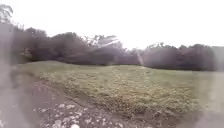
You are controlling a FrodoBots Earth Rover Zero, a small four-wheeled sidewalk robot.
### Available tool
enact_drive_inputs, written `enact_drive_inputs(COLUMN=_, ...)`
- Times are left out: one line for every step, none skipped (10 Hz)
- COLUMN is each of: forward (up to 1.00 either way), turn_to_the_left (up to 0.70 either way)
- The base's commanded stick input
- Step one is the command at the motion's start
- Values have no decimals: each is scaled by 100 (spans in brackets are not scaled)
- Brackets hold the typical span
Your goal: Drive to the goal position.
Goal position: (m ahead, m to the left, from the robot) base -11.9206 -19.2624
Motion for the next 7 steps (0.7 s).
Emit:
enact_drive_inputs(forward=-70, turn_to_the_left=35)
enact_drive_inputs(forward=-70, turn_to_the_left=35)
enact_drive_inputs(forward=-70, turn_to_the_left=35)
enact_drive_inputs(forward=-70, turn_to_the_left=35)
enact_drive_inputs(forward=-70, turn_to_the_left=35)
enact_drive_inputs(forward=-70, turn_to_the_left=35)
enact_drive_inputs(forward=-70, turn_to_the_left=35)
